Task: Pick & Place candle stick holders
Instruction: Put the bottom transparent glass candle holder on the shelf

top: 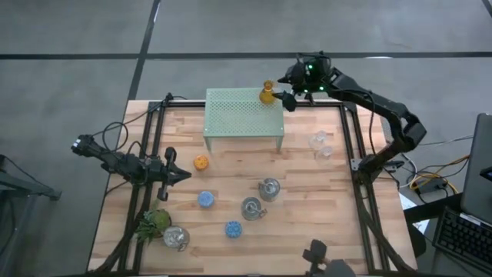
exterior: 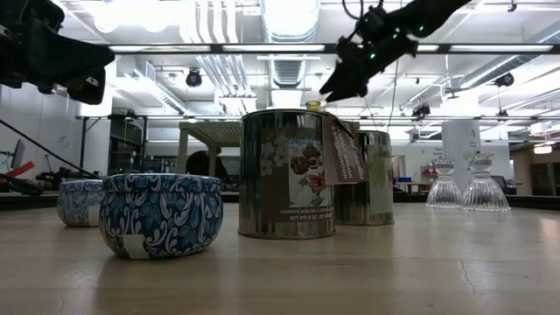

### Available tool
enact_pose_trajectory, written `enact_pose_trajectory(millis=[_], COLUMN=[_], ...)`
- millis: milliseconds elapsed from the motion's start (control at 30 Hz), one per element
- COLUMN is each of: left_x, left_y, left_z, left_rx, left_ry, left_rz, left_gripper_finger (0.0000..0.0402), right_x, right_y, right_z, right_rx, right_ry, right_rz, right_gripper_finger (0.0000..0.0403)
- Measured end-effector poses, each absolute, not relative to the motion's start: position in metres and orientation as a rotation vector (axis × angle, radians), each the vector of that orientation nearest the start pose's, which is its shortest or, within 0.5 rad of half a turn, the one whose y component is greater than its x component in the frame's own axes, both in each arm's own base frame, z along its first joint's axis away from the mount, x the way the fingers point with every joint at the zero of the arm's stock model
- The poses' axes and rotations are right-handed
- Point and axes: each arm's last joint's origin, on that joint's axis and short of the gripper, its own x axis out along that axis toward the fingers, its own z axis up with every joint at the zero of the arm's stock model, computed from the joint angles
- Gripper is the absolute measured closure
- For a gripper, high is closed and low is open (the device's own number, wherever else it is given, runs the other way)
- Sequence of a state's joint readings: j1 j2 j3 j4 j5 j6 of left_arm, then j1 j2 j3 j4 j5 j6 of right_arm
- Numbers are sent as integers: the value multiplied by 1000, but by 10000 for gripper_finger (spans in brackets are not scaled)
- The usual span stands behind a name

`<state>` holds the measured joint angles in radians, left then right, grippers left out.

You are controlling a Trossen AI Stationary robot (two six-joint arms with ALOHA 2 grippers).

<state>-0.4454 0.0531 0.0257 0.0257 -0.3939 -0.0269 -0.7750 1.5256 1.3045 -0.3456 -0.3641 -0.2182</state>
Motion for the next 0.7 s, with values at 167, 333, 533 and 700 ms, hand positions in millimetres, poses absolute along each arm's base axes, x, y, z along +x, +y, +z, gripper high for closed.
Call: enact_pose_trajectory(millis=[167,333,533,700], left_x=[93,93,93,93], left_y=[-32,-32,-32,-32], left_z=[171,171,171,171], left_rx=[-26,-26,-26,-26], left_ry=[2,2,2,2], left_rz=[-51,-51,-51,-51], left_gripper_finger=[371,371,371,371], right_x=[231,213,202,195], right_y=[-210,-185,-153,-130], right_z=[335,342,341,329], right_rx=[118,206,261,245], right_ry=[585,671,784,945], right_rz=[-322,-303,-287,-386], right_gripper_finger=[76,78,78,78])
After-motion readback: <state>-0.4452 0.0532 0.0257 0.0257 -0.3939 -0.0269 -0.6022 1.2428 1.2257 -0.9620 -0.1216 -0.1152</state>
